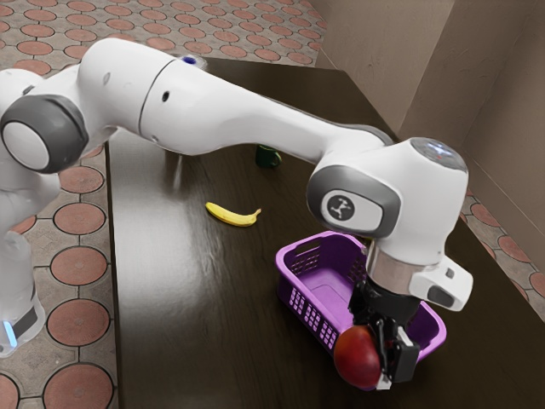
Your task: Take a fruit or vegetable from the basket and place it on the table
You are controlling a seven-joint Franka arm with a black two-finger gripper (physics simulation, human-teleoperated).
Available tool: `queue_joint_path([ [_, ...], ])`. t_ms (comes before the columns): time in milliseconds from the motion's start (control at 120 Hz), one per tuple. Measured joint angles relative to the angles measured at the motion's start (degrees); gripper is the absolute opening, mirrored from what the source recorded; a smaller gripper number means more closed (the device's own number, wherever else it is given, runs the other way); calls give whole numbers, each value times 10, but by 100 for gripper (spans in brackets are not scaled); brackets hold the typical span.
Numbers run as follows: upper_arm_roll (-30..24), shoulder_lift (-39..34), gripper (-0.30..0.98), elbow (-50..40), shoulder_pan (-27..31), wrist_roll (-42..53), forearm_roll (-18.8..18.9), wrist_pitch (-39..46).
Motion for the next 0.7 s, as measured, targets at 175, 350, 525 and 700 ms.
queue_joint_path([
  [175,-1,2,45,0,-15,3,0,0],
  [350,0,6,60,0,-18,5,-2,3],
  [525,1,10,64,0,-17,8,-4,4],
  [700,1,10,67,0,-17,14,-4,5],
])
